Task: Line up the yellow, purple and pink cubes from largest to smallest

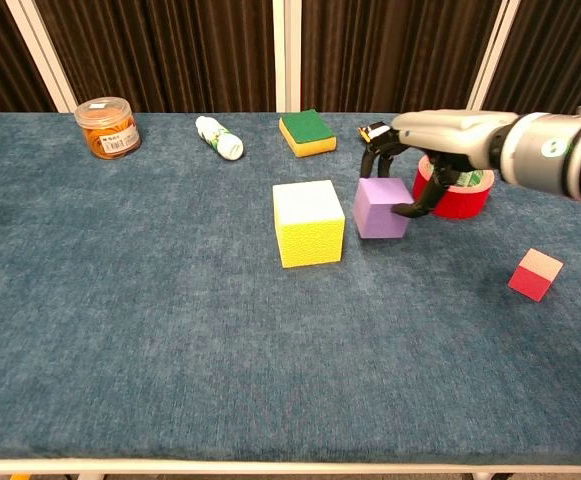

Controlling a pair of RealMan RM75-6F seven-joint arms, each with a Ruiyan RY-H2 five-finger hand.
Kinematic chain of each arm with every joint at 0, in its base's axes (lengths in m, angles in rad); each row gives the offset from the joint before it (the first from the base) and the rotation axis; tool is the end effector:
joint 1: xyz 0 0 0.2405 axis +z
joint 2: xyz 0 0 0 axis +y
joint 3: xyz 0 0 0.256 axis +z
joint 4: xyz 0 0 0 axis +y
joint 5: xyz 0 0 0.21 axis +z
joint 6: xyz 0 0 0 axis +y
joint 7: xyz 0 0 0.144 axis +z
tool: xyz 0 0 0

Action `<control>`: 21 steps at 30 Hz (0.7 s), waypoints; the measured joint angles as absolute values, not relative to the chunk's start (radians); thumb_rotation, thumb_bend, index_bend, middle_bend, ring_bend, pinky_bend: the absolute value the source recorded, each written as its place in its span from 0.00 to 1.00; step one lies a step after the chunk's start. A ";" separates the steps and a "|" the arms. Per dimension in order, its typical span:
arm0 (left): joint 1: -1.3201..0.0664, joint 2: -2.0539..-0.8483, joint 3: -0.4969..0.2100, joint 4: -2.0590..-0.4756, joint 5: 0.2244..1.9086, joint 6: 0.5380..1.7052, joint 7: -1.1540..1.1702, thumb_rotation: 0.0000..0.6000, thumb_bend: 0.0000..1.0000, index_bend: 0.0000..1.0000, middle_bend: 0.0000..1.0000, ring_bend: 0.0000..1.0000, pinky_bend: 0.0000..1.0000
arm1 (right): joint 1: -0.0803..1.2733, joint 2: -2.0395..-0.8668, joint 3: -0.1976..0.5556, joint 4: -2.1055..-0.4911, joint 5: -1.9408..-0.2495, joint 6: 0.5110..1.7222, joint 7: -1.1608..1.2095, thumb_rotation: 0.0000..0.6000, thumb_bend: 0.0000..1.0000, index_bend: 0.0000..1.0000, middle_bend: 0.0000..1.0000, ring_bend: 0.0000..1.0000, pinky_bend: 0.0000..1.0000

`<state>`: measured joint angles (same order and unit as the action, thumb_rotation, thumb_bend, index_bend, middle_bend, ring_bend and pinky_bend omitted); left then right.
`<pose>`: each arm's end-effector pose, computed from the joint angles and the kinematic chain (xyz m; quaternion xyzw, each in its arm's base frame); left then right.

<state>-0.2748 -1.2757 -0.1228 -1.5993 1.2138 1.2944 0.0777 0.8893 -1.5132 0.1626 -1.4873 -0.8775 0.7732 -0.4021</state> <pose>-0.2956 0.2491 0.1042 -0.5626 -0.4658 -0.3820 0.5662 -0.1304 -0.3607 -0.0291 0.7782 -0.4116 0.2973 0.3696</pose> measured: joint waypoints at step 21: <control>-0.271 -1.278 -0.131 -1.590 1.226 1.287 0.070 1.00 0.07 0.24 0.24 0.29 0.48 | 0.938 -1.565 0.134 -1.455 -0.799 0.766 -0.432 1.00 0.27 0.01 0.23 0.00 0.00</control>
<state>-0.2708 -1.2784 -0.1311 -1.5900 1.2257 1.2869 0.0699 0.9380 -1.5646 0.1336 -1.4546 -0.7990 0.7659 -0.4321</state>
